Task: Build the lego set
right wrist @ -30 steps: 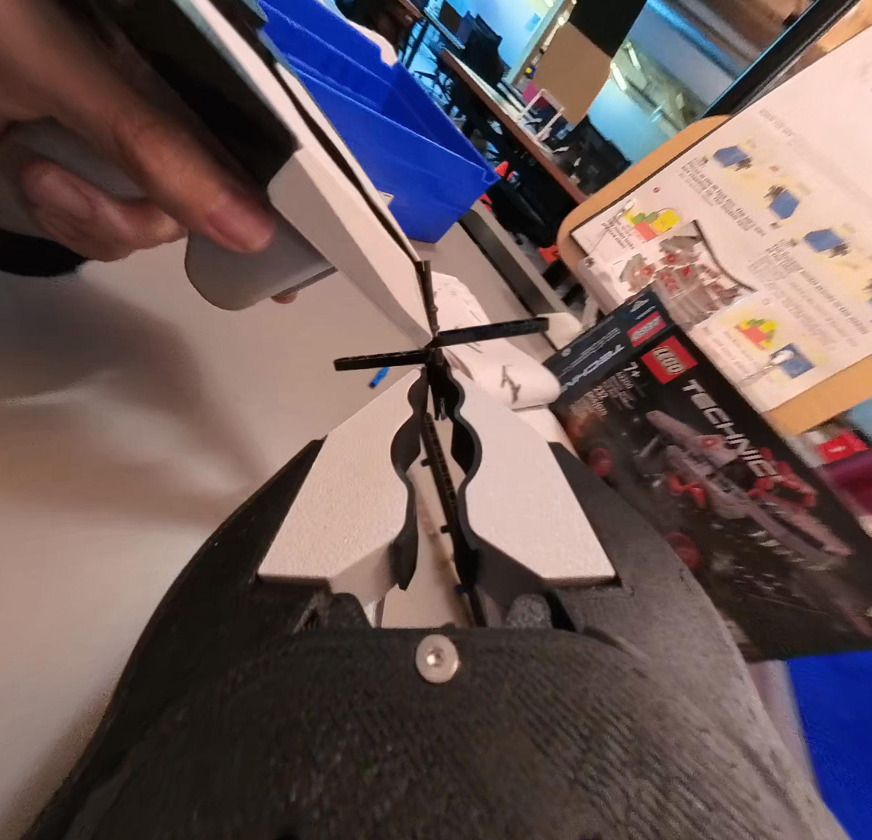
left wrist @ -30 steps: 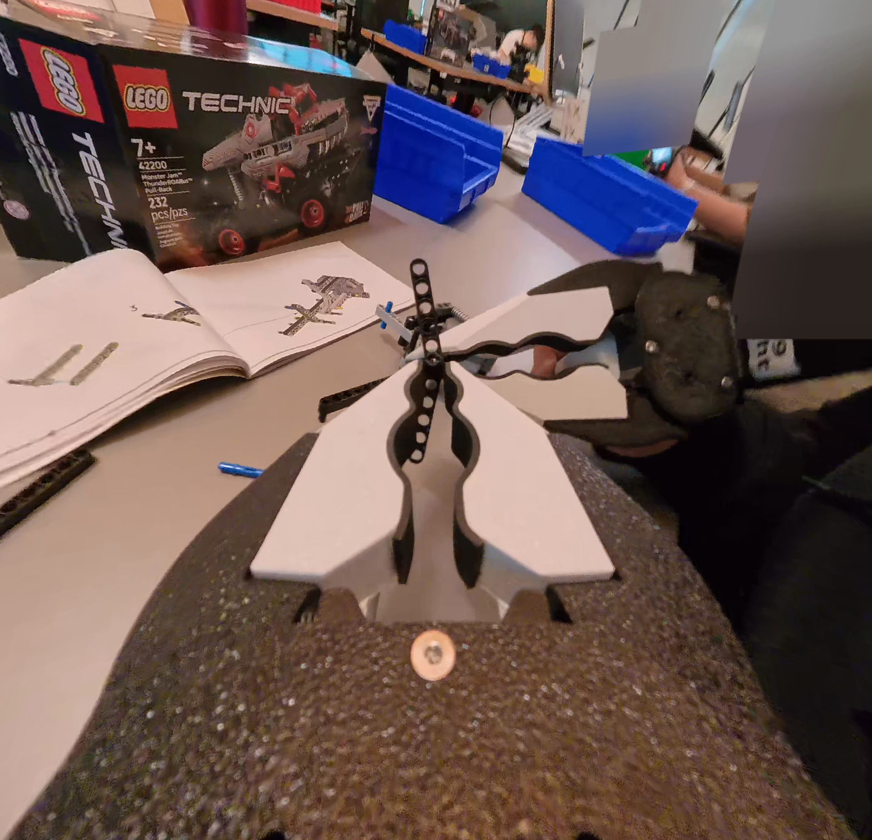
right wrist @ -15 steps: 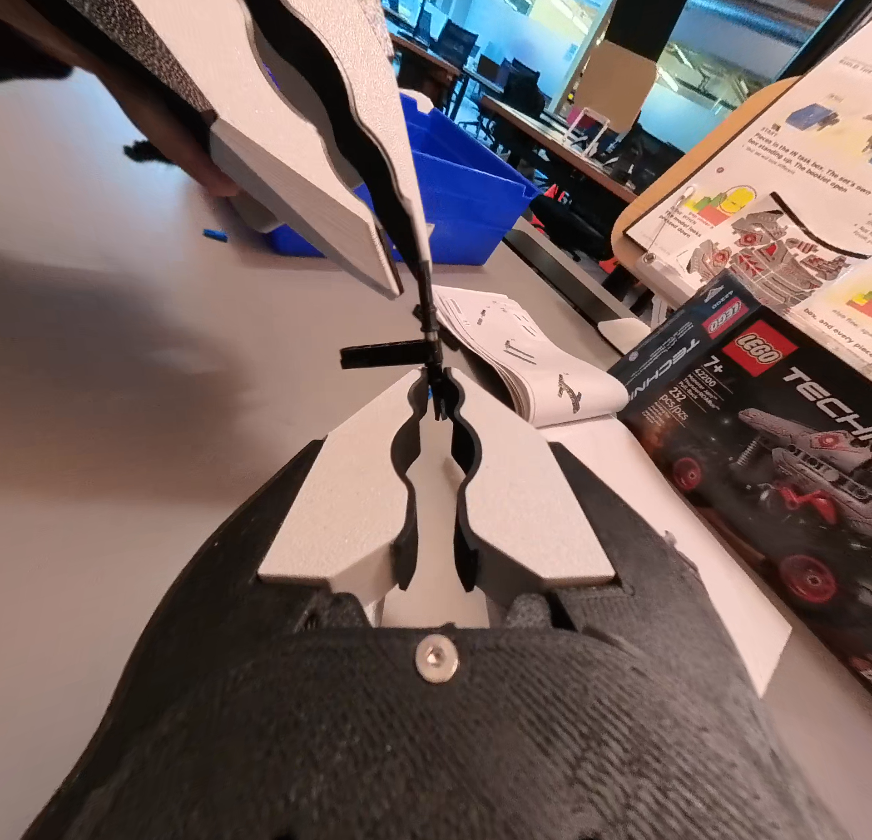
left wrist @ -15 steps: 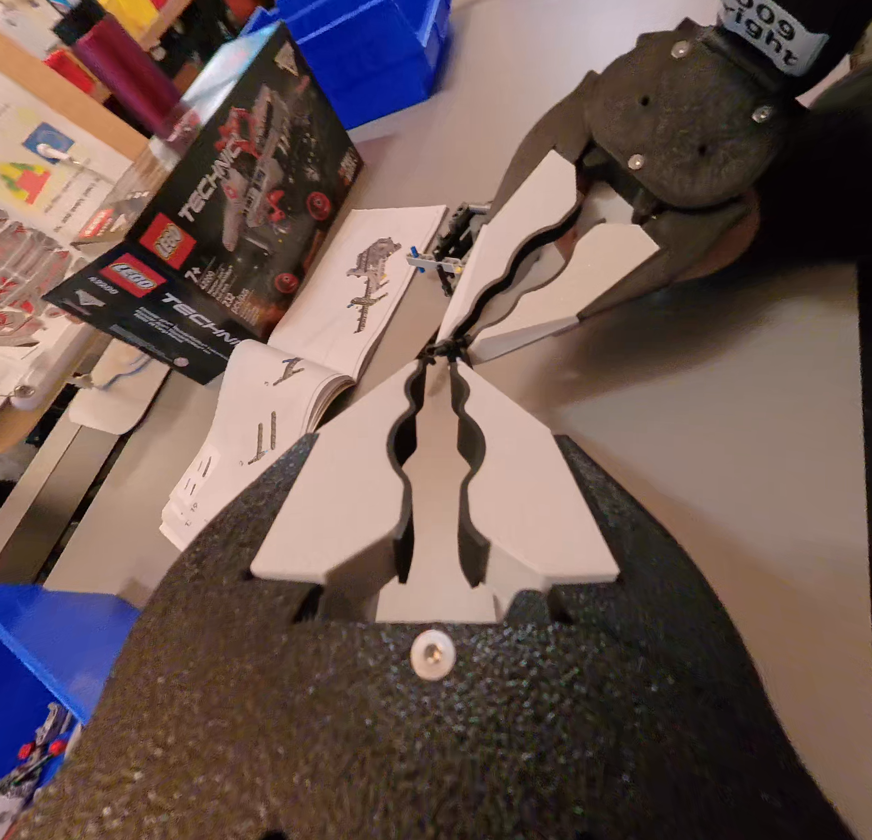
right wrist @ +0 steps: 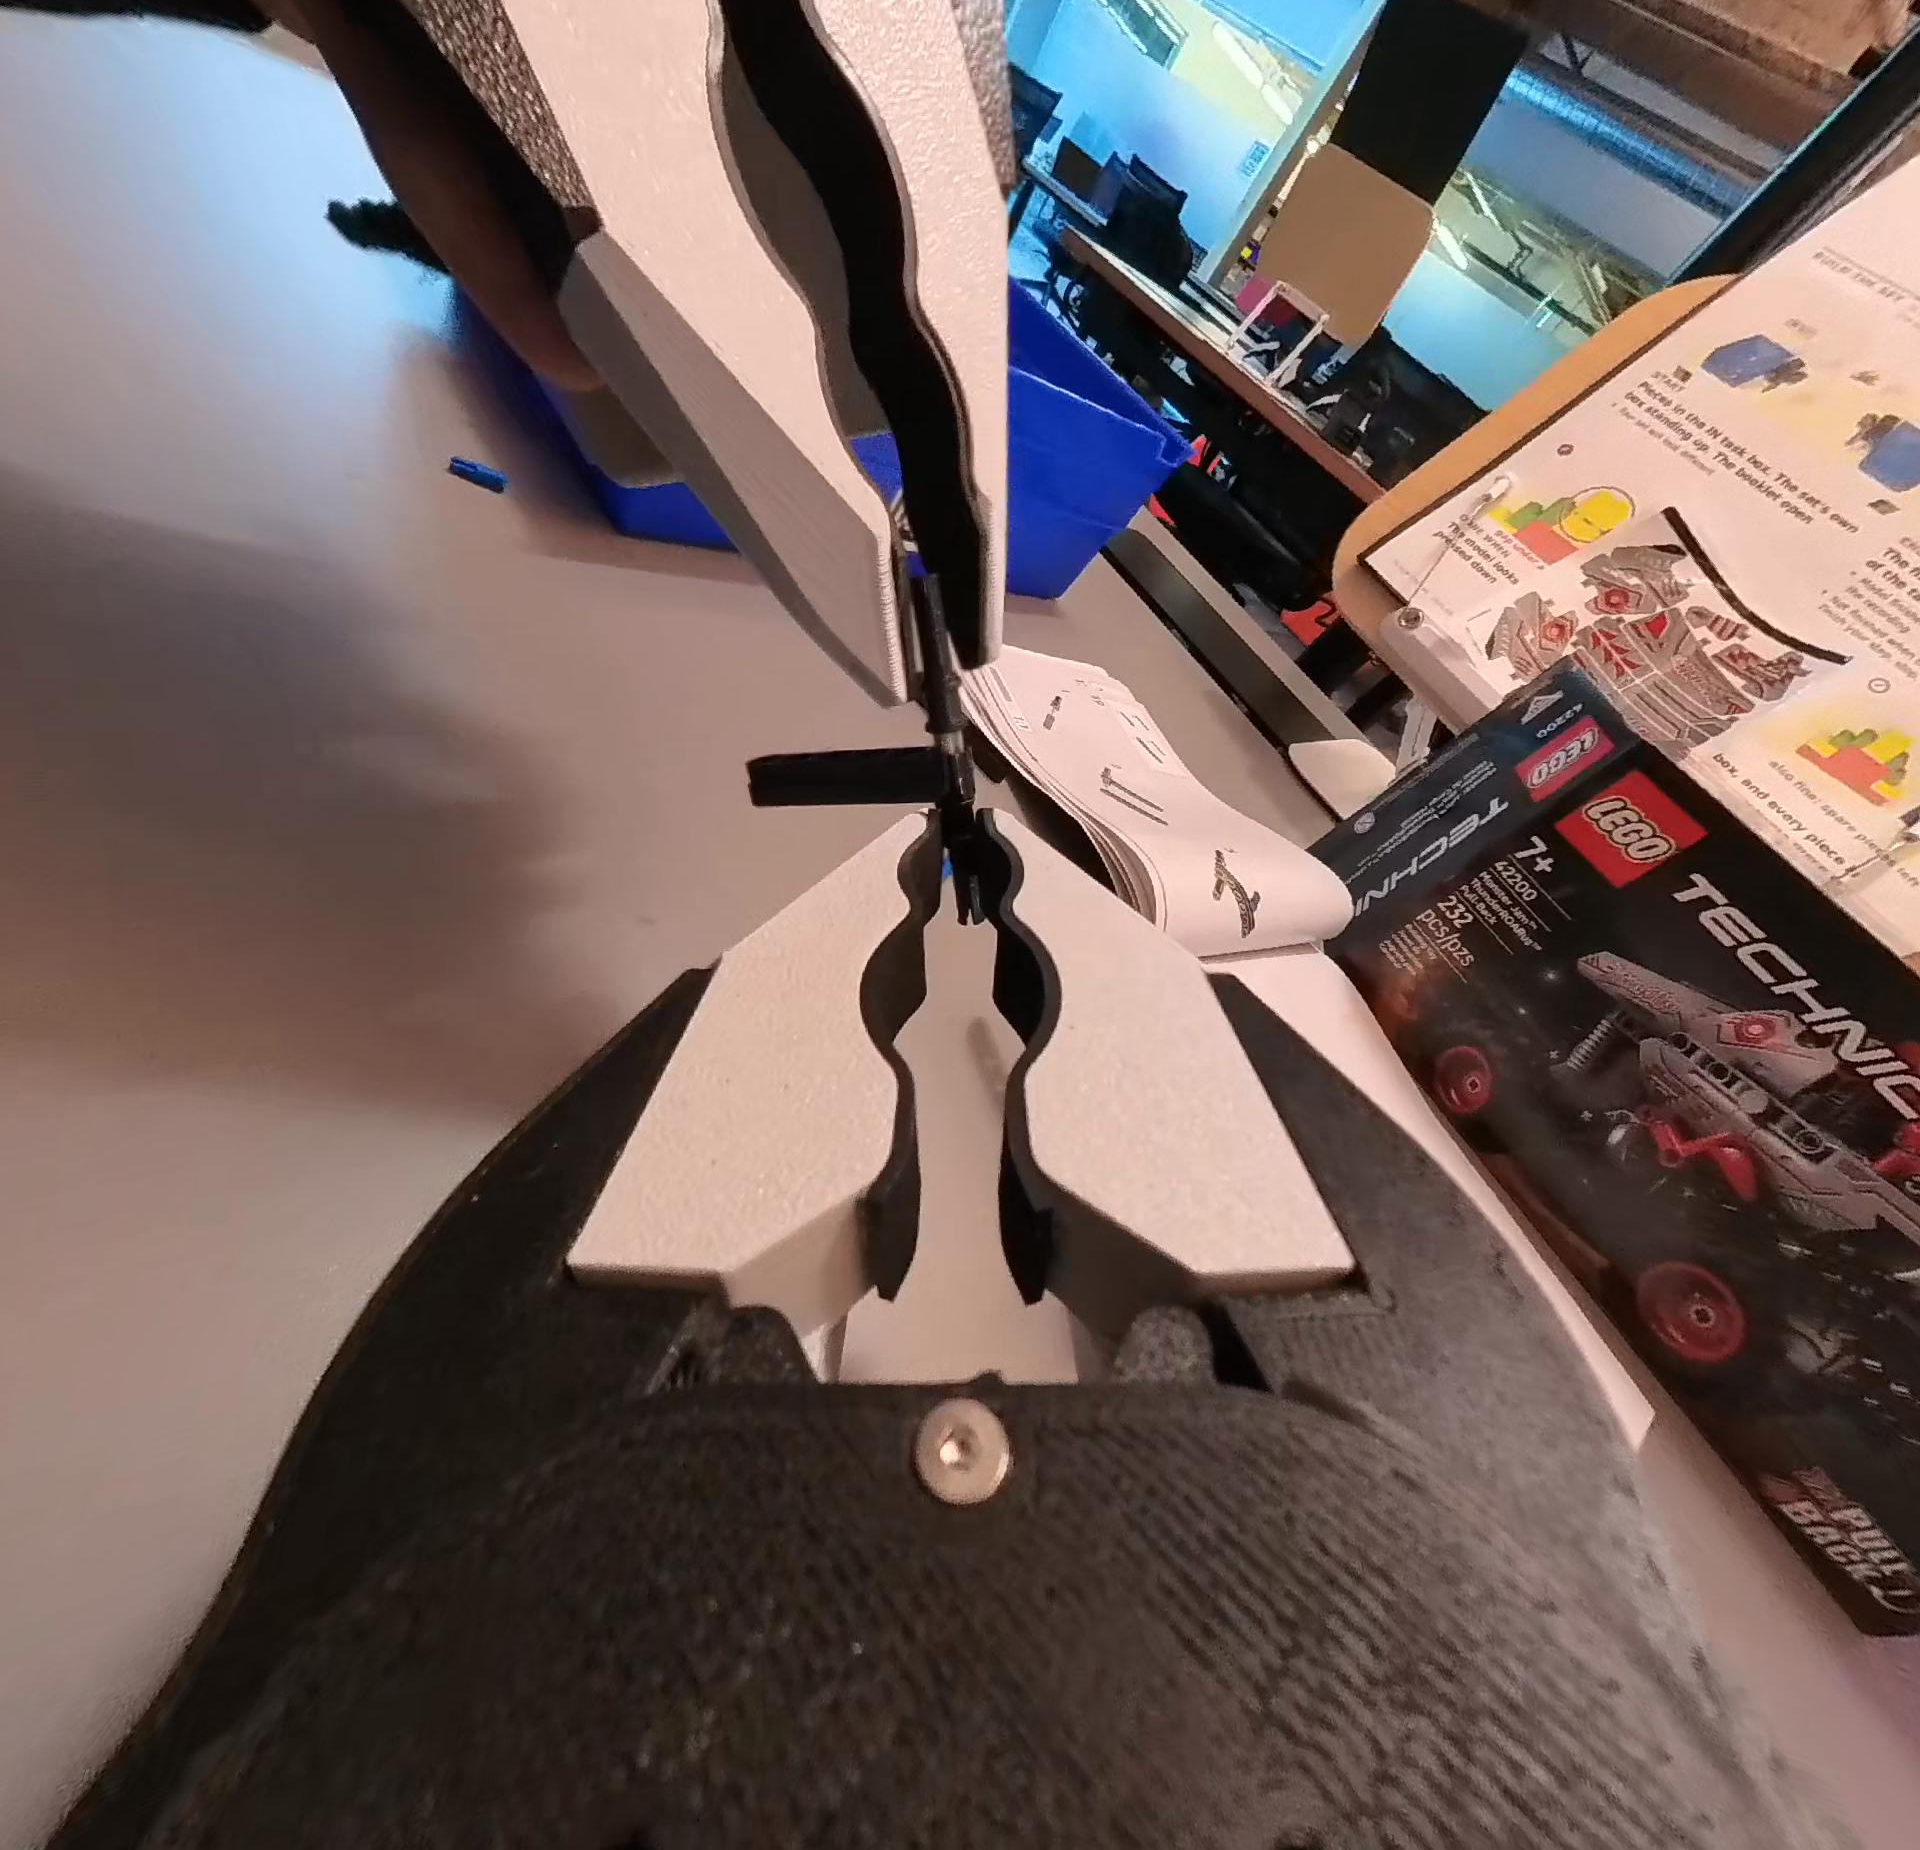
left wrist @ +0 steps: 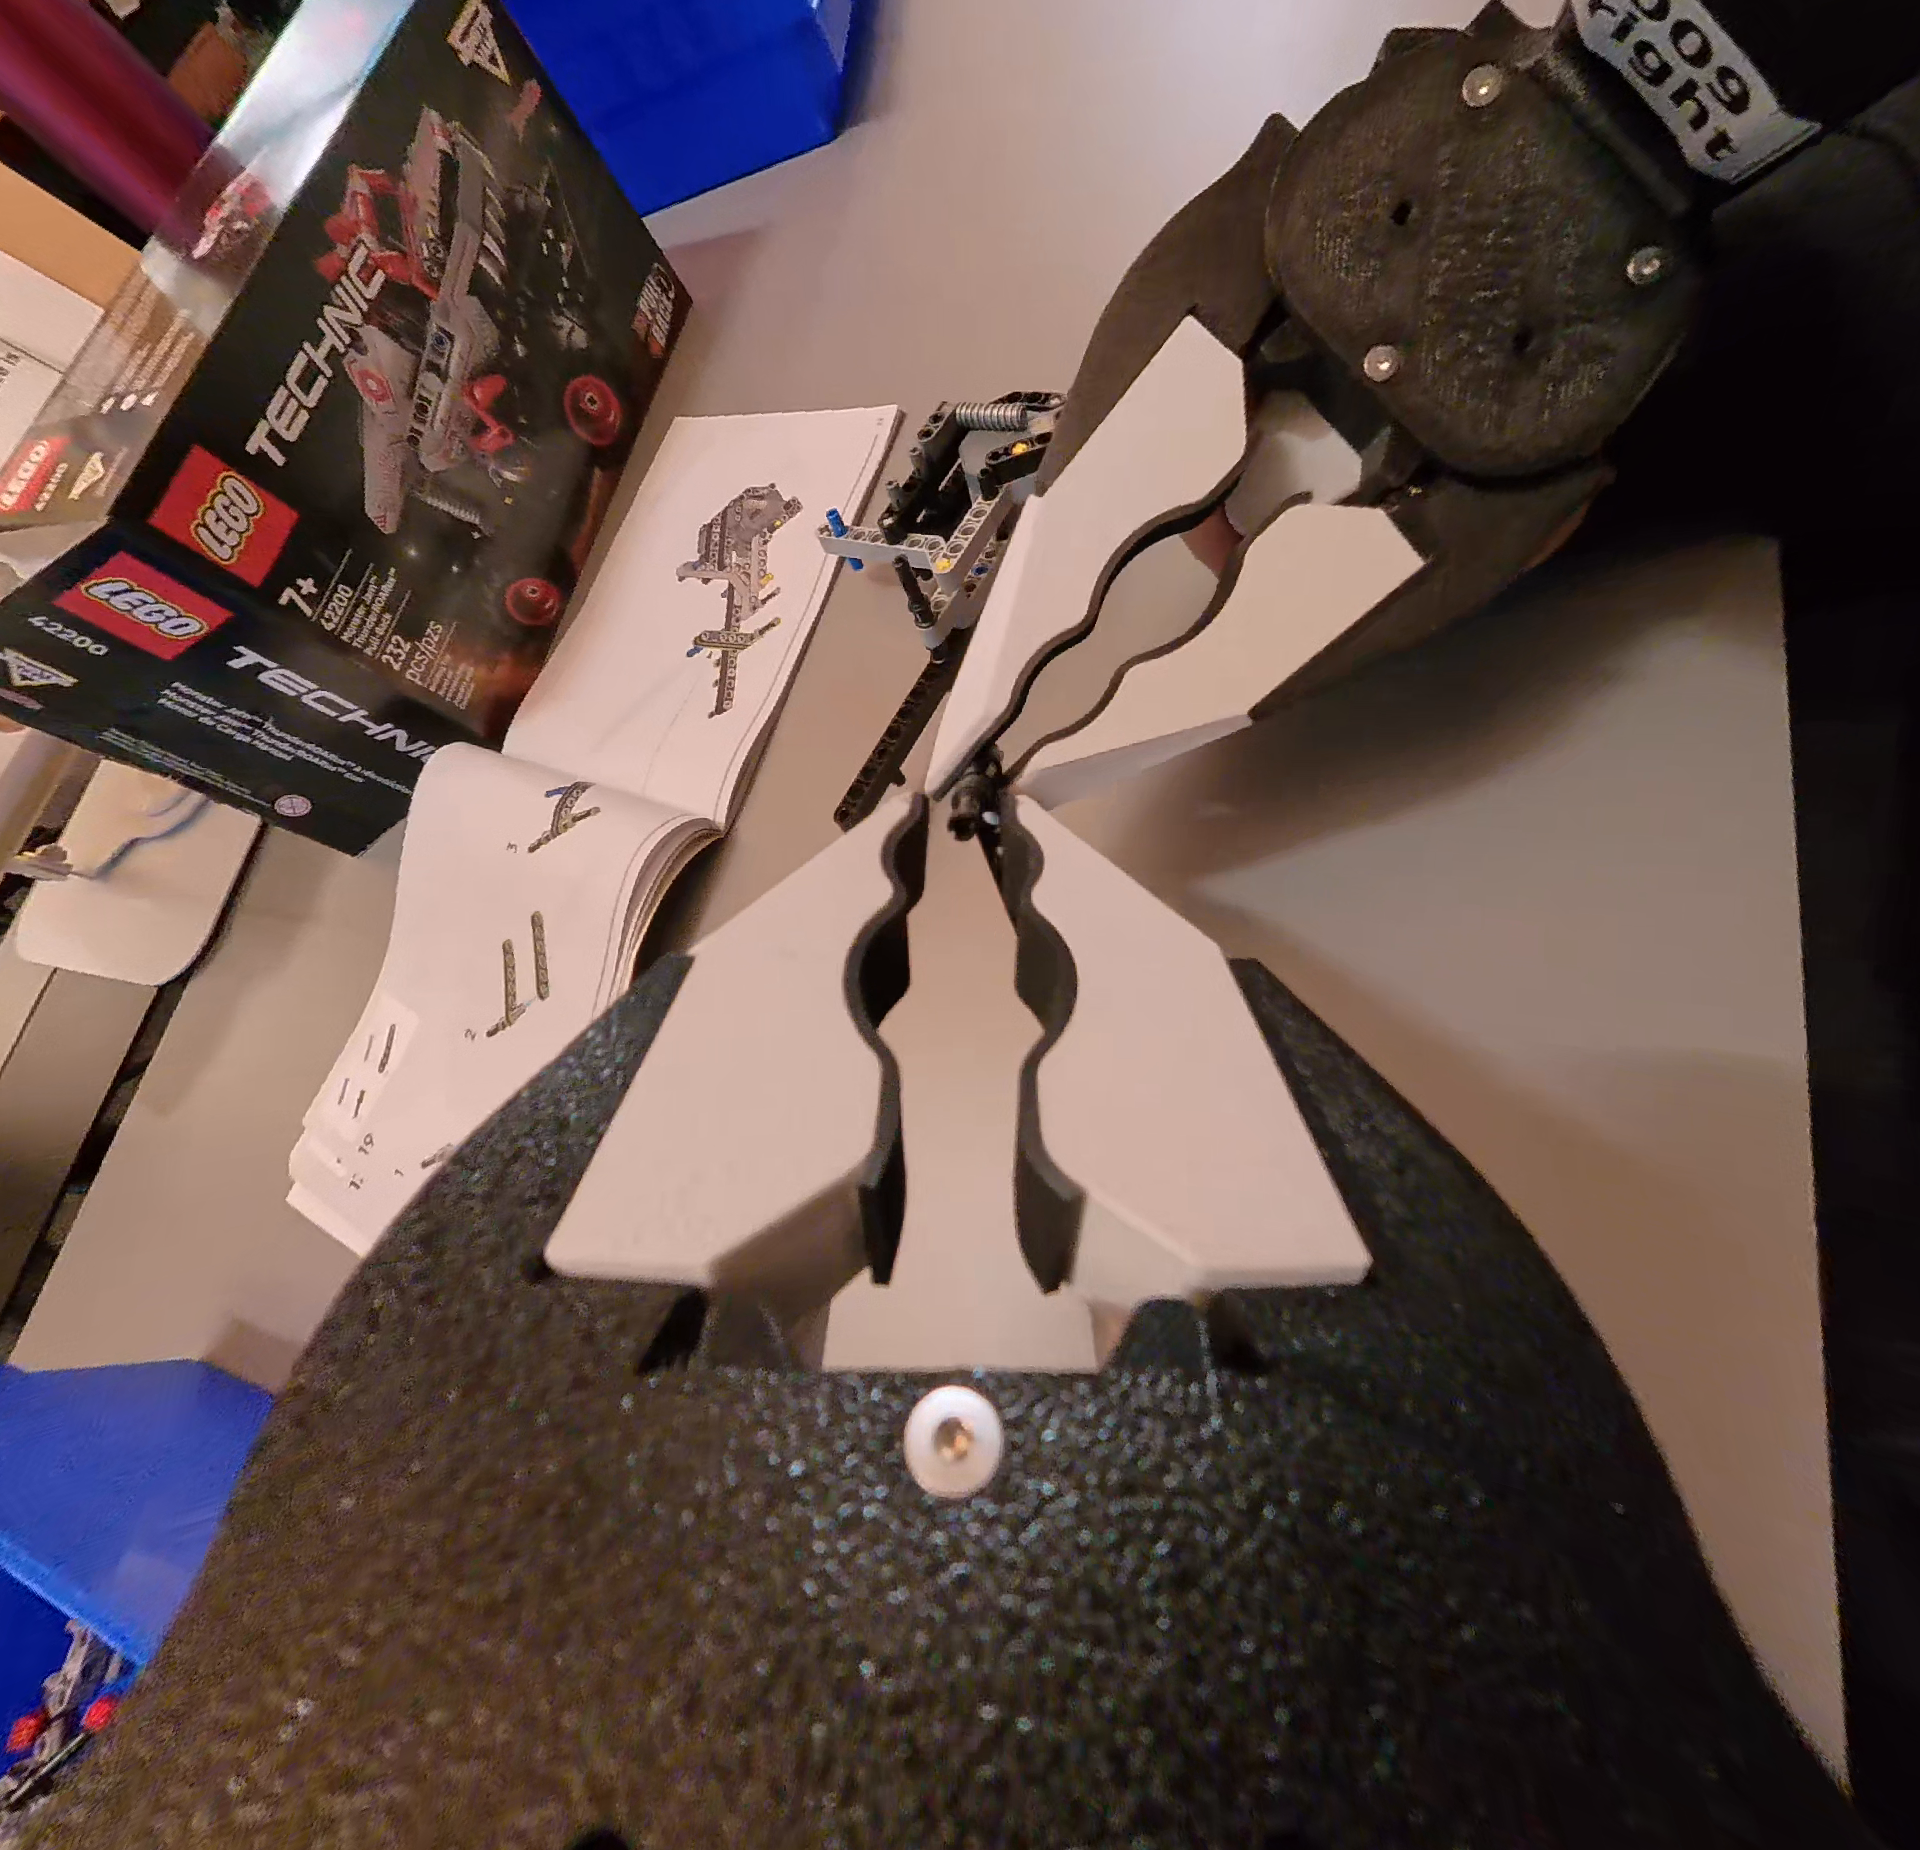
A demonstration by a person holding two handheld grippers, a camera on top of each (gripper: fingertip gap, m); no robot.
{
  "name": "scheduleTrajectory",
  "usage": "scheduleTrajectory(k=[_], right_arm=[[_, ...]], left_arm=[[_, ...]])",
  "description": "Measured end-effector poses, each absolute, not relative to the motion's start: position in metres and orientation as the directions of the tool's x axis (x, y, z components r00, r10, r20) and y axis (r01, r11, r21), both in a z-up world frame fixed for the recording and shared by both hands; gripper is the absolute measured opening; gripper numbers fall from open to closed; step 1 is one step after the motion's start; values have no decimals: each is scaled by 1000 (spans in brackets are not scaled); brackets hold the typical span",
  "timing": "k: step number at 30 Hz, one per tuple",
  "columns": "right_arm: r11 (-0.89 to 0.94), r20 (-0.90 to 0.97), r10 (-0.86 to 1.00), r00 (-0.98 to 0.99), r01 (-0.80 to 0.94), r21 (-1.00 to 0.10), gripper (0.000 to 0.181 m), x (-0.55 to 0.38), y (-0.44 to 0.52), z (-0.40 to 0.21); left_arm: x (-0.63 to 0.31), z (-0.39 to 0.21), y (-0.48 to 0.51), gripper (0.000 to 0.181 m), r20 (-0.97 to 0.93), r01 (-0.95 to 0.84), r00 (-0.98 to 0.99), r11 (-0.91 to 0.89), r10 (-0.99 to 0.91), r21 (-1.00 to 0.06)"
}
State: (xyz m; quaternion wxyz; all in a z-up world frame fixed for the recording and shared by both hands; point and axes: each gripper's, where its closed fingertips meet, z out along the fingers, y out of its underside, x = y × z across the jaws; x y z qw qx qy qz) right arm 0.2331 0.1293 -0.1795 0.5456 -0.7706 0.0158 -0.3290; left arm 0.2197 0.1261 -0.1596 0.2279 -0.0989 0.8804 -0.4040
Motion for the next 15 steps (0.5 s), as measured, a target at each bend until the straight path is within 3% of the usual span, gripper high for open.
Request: scheduleTrajectory(k=[11, 15], right_arm=[[-504, 577, -314, 754, 384, -774, 3, 229, 133, -194], [-547, 623, -312, 717, 400, -735, 3, 229, 133, -196]], left_arm=[[218, -172, 124, 4, -286, -37, -894, 694, -344, -719], [217, -182, 133, 4, -283, -86, -899, 768, -335, -634]])
